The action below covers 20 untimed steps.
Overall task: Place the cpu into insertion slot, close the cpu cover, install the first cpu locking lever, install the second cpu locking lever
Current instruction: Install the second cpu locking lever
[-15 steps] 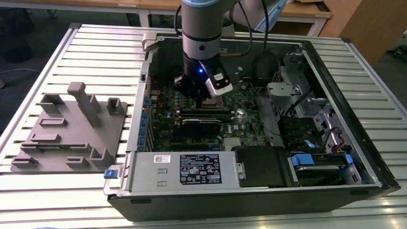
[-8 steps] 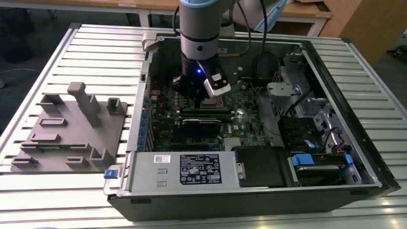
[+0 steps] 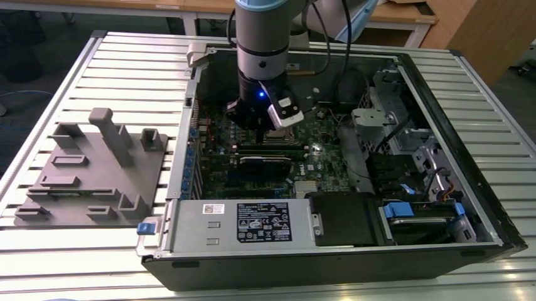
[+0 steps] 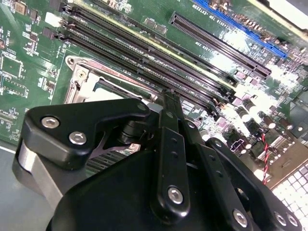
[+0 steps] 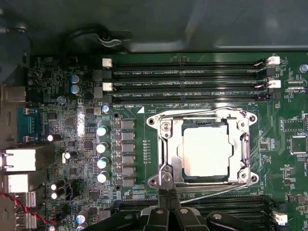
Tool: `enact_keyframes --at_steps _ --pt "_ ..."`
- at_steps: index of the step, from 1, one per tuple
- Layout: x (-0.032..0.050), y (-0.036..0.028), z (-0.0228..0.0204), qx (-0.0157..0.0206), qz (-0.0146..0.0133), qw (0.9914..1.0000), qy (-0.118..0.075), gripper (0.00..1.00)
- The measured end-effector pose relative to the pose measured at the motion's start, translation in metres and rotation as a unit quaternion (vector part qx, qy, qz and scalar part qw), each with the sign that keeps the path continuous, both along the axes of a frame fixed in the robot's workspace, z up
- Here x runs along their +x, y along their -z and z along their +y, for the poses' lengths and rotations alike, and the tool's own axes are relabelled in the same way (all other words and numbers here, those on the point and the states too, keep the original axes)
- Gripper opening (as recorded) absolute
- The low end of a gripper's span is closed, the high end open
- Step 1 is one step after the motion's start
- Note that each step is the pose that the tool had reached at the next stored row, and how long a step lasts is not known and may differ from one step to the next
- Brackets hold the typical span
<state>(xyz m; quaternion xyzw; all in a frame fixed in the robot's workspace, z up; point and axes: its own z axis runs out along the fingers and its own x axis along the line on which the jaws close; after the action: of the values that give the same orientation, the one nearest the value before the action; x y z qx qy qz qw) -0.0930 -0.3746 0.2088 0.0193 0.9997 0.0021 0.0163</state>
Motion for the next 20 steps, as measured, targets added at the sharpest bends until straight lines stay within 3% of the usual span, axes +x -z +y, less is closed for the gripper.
enact_keyframes --at_steps 17,18,20 --pt "-0.0009 0.0001 -0.0054 0.0004 0.0000 1.00000 0.000 0.11" --pt "-0.0010 0.0001 -0.0054 0.0027 0.0001 1.00000 0.000 0.11" --pt "-0.0010 0.0004 -0.0054 0.0128 -0.0001 0.99992 0.000 0.11"
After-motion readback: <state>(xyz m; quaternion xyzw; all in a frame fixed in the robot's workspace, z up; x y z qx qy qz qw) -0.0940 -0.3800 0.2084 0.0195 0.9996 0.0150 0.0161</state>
